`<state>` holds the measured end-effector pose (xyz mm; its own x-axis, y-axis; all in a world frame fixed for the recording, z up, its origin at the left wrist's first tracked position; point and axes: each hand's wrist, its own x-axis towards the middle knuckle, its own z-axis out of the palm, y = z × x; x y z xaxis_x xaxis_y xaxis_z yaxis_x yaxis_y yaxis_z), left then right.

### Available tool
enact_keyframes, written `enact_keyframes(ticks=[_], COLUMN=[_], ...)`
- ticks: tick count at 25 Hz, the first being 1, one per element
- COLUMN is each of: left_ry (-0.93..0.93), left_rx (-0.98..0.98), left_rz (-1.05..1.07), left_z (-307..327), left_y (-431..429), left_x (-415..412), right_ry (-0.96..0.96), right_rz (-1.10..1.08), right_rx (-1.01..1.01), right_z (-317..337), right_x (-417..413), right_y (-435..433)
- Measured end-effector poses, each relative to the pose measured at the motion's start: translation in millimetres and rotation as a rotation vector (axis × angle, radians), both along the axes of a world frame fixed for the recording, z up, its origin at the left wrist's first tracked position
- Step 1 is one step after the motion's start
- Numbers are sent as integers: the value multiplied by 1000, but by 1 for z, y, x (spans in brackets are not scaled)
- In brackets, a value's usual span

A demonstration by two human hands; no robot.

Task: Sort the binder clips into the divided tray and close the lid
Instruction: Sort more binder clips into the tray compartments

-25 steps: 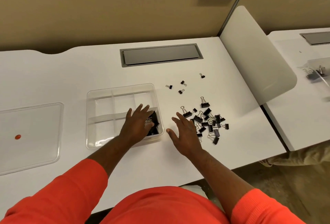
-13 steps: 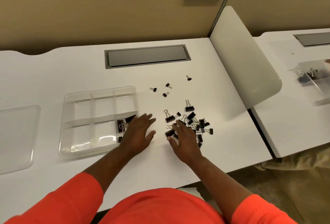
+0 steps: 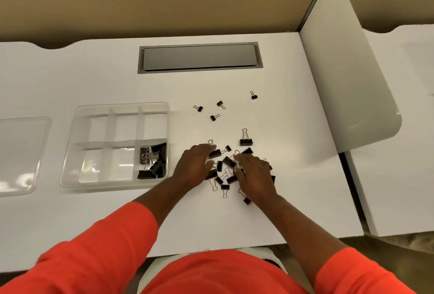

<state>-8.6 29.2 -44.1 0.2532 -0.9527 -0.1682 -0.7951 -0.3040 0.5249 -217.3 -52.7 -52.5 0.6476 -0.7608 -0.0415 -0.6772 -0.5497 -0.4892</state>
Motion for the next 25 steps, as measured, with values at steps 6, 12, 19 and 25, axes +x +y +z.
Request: enact_keyframes(ticks=[6,12,19,25], left_ry=[-34,-37,34,84], left_rx=[67,112,83,-61], left_rz=[12,39,84,179], left_z=[-6,-1,8,30], left_y=[-22,-28,-29,-6], left_x=[-10,-11,-11,-7], right_ry=[35,67,129,-15], right_rz=[194,288,323,170], right_rx=[-9,-48,-119,-1], right_z=[-8,-9,-7,9], right_x=[14,21,32,36], right_y=[-22,-33,-36,-26])
